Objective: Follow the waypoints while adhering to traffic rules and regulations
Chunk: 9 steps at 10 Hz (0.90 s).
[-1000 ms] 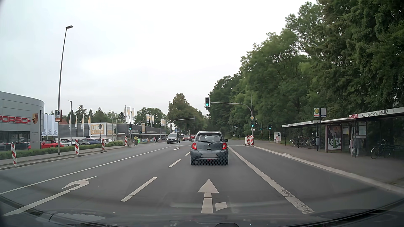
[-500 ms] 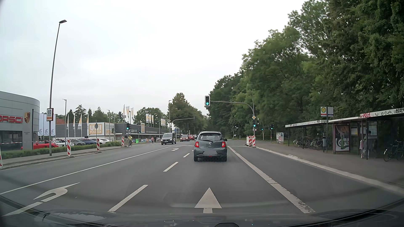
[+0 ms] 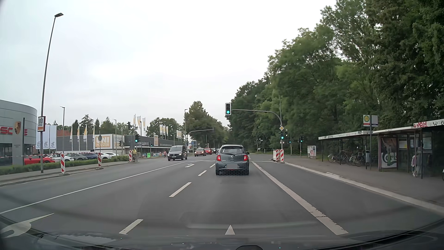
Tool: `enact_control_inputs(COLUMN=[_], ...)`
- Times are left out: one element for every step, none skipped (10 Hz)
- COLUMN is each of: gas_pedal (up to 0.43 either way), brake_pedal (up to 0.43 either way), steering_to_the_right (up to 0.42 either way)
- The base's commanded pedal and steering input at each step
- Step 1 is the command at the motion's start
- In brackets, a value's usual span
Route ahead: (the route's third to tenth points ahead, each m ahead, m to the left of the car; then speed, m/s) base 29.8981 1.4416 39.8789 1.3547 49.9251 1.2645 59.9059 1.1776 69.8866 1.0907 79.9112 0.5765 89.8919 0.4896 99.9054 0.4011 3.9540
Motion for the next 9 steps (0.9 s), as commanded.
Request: enact_control_inputs(gas_pedal=[0.350,0.358,0.358,0.358,0.358,0.358,0.358,0.358,0.358], brake_pedal=[0.000,0.000,0.000,0.000,0.000,0.000,0.000,0.000,0.000], steering_to_the_right=[0.007,0.007,0.007,0.007,0.007,0.007,0.007,0.007,0.007])
